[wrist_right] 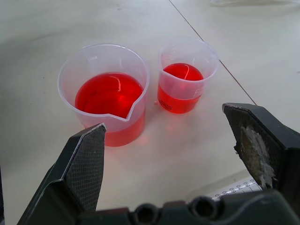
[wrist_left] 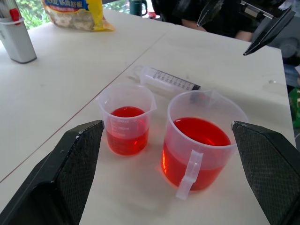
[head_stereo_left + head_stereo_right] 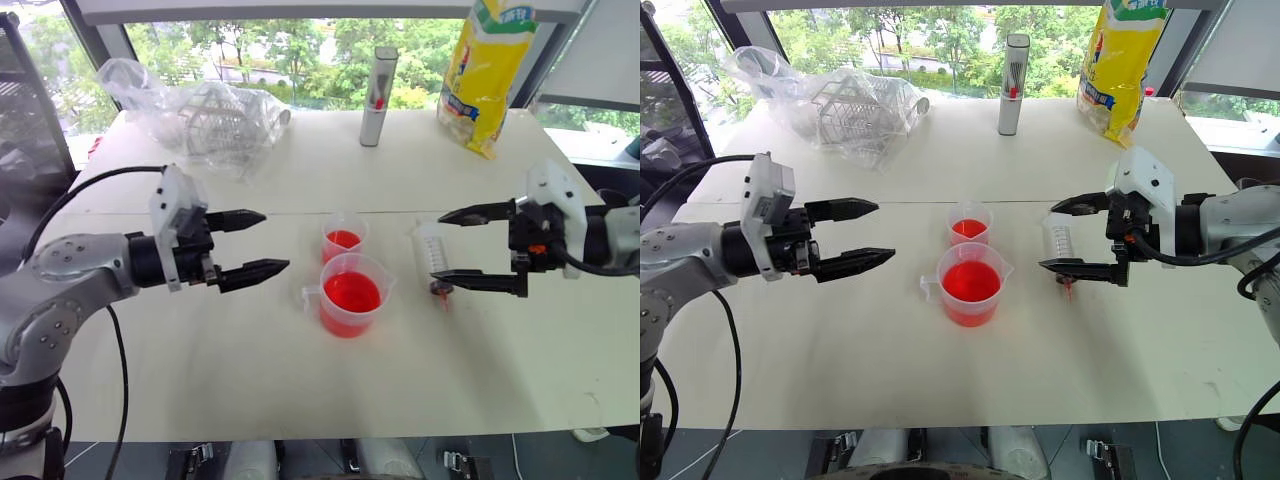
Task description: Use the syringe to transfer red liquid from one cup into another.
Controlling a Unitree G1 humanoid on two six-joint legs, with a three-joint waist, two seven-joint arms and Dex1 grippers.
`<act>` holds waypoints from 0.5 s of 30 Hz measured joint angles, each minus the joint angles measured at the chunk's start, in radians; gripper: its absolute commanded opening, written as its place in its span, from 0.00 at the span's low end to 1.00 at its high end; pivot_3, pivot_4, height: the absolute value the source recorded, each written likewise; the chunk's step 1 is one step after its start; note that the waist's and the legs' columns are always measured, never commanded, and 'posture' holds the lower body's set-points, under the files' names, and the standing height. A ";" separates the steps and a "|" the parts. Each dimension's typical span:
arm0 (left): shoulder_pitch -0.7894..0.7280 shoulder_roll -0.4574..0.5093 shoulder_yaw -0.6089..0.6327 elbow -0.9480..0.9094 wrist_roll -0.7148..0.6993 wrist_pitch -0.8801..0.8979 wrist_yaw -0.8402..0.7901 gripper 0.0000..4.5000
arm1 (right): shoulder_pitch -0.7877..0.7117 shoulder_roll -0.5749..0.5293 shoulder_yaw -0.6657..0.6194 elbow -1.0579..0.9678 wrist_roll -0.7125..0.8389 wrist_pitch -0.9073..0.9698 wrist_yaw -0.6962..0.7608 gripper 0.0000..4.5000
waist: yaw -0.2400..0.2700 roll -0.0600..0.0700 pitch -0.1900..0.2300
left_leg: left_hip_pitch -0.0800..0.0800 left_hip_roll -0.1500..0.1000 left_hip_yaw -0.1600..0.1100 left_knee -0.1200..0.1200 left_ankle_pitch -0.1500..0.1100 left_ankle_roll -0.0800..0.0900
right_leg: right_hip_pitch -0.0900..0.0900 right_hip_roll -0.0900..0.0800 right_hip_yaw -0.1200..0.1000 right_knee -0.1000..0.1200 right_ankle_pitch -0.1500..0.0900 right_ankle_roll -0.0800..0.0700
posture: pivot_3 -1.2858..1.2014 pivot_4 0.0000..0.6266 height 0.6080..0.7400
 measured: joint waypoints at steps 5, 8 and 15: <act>-0.001 0.001 0.002 0.000 -0.016 0.010 0.012 1.00 | 0.000 0.000 0.001 -0.001 0.003 0.007 -0.001 0.97 | 0.000 0.000 0.000 | 0.001 0.000 0.000 0.000 0.000 0.000 | 0.001 0.000 0.000 0.000 0.000 0.000 | 0.52 0.24 1.00; -0.003 0.002 0.003 0.001 -0.037 0.013 0.008 1.00 | 0.003 0.000 0.000 -0.003 0.002 0.010 -0.001 0.97 | 0.000 0.000 0.000 | 0.001 0.000 0.000 0.000 0.000 0.000 | 0.001 0.000 0.000 0.000 0.000 0.000 | 0.52 0.24 1.00; -0.049 -0.011 -0.015 0.024 -0.035 0.012 0.011 1.00 | 0.021 -0.001 -0.005 -0.005 0.002 0.048 -0.027 0.97 | 0.000 0.000 0.000 | 0.004 0.000 0.001 0.000 0.000 0.000 | 0.003 0.000 0.000 0.000 0.000 0.000 | 0.52 0.24 1.00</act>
